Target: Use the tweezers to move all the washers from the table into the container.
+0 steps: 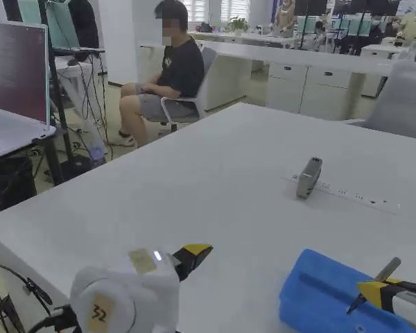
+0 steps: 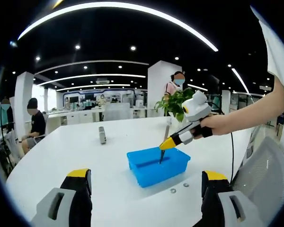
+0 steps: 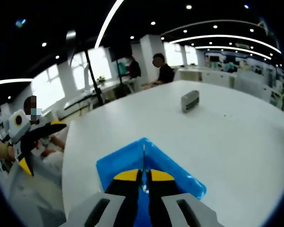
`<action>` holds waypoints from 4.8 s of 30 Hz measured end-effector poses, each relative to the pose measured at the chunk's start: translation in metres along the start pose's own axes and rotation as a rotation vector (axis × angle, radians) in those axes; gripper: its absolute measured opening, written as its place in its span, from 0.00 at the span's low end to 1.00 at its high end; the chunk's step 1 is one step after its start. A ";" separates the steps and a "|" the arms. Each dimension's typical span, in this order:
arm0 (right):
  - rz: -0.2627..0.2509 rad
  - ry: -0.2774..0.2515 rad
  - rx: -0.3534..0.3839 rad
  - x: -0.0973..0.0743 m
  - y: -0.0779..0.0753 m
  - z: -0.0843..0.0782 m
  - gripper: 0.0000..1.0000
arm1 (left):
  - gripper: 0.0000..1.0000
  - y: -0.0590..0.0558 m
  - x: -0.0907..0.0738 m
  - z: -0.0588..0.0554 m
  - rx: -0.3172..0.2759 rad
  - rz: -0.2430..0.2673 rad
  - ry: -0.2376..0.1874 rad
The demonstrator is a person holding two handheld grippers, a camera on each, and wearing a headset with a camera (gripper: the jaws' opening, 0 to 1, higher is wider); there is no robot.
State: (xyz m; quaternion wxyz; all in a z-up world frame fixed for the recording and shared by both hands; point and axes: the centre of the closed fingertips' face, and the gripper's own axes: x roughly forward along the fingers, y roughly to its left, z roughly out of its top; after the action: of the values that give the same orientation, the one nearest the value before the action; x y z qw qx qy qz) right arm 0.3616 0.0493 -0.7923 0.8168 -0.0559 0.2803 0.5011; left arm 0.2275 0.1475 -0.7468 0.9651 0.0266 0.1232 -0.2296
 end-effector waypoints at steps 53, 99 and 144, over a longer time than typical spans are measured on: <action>-0.067 0.046 0.120 -0.045 0.069 -0.057 0.04 | 0.94 -0.002 0.002 -0.015 -0.032 -0.034 0.067; -0.104 0.065 -0.085 -0.038 0.080 -0.068 0.03 | 0.93 0.000 0.002 -0.013 -0.057 -0.023 0.055; -0.073 -0.082 0.075 -0.009 0.030 0.015 0.03 | 0.91 -0.002 0.002 -0.017 -0.060 -0.036 0.077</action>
State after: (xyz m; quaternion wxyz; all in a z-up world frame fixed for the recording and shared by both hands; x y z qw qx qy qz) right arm 0.3384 0.0624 -0.7695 0.8469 -0.0149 0.2629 0.4620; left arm 0.2248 0.1467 -0.7640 0.9557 0.0042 0.1675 -0.2419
